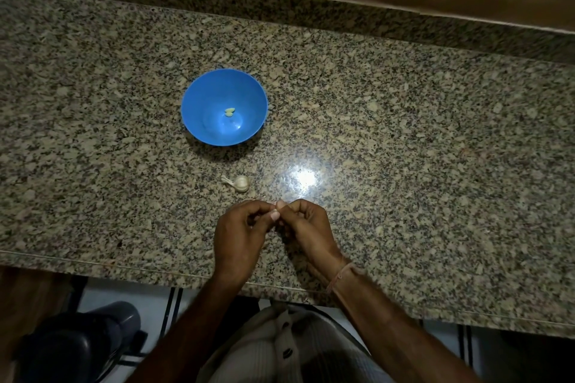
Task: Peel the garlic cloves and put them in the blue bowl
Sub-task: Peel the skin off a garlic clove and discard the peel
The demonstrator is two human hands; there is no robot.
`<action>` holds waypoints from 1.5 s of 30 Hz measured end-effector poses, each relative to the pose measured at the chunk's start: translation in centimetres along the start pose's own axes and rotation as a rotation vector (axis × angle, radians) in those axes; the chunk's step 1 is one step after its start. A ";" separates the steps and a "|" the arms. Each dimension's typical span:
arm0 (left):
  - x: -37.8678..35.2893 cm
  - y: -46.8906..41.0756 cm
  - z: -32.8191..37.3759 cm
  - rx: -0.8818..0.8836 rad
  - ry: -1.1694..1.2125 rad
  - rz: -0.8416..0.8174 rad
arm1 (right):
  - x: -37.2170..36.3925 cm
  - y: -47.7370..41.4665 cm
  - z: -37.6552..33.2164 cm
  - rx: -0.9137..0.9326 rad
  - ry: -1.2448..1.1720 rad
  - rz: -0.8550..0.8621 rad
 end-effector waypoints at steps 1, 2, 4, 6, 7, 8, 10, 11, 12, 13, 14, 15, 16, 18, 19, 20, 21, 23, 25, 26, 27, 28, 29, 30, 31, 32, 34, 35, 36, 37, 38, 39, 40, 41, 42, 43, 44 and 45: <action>0.0 -0.1 0.0 0.025 0.049 -0.014 | 0.1 0.1 -0.1 0.002 -0.008 -0.002; -0.1 -0.1 0.0 0.060 0.116 -0.038 | 0.2 0.2 -0.1 -0.001 -0.006 -0.005; -0.1 0.0 0.2 0.127 0.252 -0.086 | 0.5 0.2 0.1 -0.009 0.015 -0.013; 0.0 0.2 0.2 0.159 0.354 -0.130 | 0.5 0.2 0.4 0.014 0.038 -0.011; -0.1 0.2 0.1 0.175 0.388 -0.148 | 0.6 0.0 0.7 0.032 0.061 0.003; -0.2 0.3 0.0 0.185 0.406 -0.155 | 0.6 -0.1 0.8 0.048 0.103 0.025; -0.4 0.3 -0.2 0.191 0.384 -0.119 | 0.6 -0.1 0.9 0.068 0.165 0.065; -0.5 0.3 0.0 0.185 0.353 -0.082 | 0.6 -0.1 0.9 0.071 0.182 0.078; -0.5 0.3 0.1 0.155 0.299 -0.046 | 0.6 -0.1 0.8 0.069 0.188 0.085; -0.5 0.4 0.3 0.090 0.212 -0.015 | 0.6 -0.1 0.8 0.059 0.174 0.086; -0.4 0.5 0.4 0.002 0.083 0.012 | 0.6 -0.1 0.9 0.046 0.152 0.088; -0.2 0.6 0.8 -0.078 -0.068 0.034 | 0.6 0.0 0.8 0.039 0.142 0.096; 0.0 0.6 1.0 -0.117 -0.172 0.049 | 0.6 0.1 0.7 0.045 0.153 0.106; 0.1 0.4 1.0 -0.055 -0.149 0.035 | 0.7 0.3 0.5 0.122 0.266 0.134; -0.1 0.2 0.8 0.025 -0.050 0.011 | 0.7 0.4 0.2 0.179 0.343 0.147; -0.3 0.0 0.5 0.111 0.051 -0.020 | 0.7 0.5 0.0 0.239 0.411 0.165; -0.4 -0.1 0.3 0.170 0.117 -0.050 | 0.7 0.5 -0.2 0.290 0.454 0.175; -0.4 0.0 0.4 0.142 0.118 -0.062 | 0.5 0.5 -0.4 0.328 0.490 0.184; -0.3 0.3 0.8 0.015 -0.013 -0.015 | 0.5 0.4 -0.3 0.281 0.485 0.181; -0.2 0.4 0.9 -0.031 -0.084 0.000 | 0.5 0.3 -0.2 0.262 0.477 0.179; -0.3 0.4 0.7 -0.029 -0.105 -0.006 | 0.5 0.4 -0.1 0.257 0.475 0.176; -0.5 0.2 0.2 0.033 -0.052 -0.039 | 0.4 0.5 -0.1 0.261 0.480 0.171; -0.8 0.0 -0.4 0.138 0.101 -0.093 | 0.3 0.5 -0.1 0.268 0.486 0.165; -1.0 -0.2 -0.8 0.254 0.271 -0.151 | 0.2 0.6 -0.1 0.274 0.485 0.157; -1.2 0.0 -0.8 0.331 0.382 -0.188 | 0.2 0.6 -0.1 0.269 0.481 0.150; -1.4 0.1 -0.6 0.344 0.432 -0.198 | 0.0 0.7 -0.2 0.251 0.472 0.146; -1.2 0.4 -0.1 0.157 0.297 -0.131 | -0.2 0.6 0.0 0.171 0.420 0.130; -0.9 0.5 0.2 0.026 0.166 -0.079 | -0.3 0.5 0.2 0.113 0.358 0.122; -0.7 0.5 0.3 -0.051 0.071 -0.046 | -0.5 0.5 0.3 0.045 0.271 0.119; -0.7 0.4 0.3 -0.059 0.060 -0.050 | -0.7 0.6 0.5 0.006 0.211 0.115; -0.6 0.2 0.1 0.009 0.130 -0.095 | -0.9 0.9 0.5 -0.012 0.182 0.111; -0.8 0.0 -0.1 0.122 0.256 -0.155 | -1.0 1.1 0.4 0.016 0.210 0.113; -1.1 0.0 -0.3 0.244 0.362 -0.213 | -1.0 1.3 0.2 0.060 0.255 0.118; -1.4 0.1 -0.1 0.361 0.457 -0.262 | -1.1 1.6 0.0 0.106 0.304 0.109; -1.7 0.1 0.1 0.443 0.497 -0.289 | -1.2 1.8 -0.2 0.130 0.318 0.108; -1.8 0.2 0.4 0.477 0.513 -0.293 | -1.3 1.9 -0.3 0.142 0.308 0.107; -1.8 0.3 0.8 0.434 0.470 -0.268 | -1.4 1.9 -0.5 0.136 0.304 0.113; -1.7 0.4 1.0 0.306 0.357 -0.218 | -1.3 1.7 -0.4 0.122 0.296 0.116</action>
Point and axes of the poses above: each hand's wrist, its own y-axis away from the middle knuckle, its own x-axis out of the back of the hand, z = x × y, the point moved 2 cm from there along -y, towards the middle knuckle, and after that the axes turned 5 degrees about -y, right-handed, at the moved point
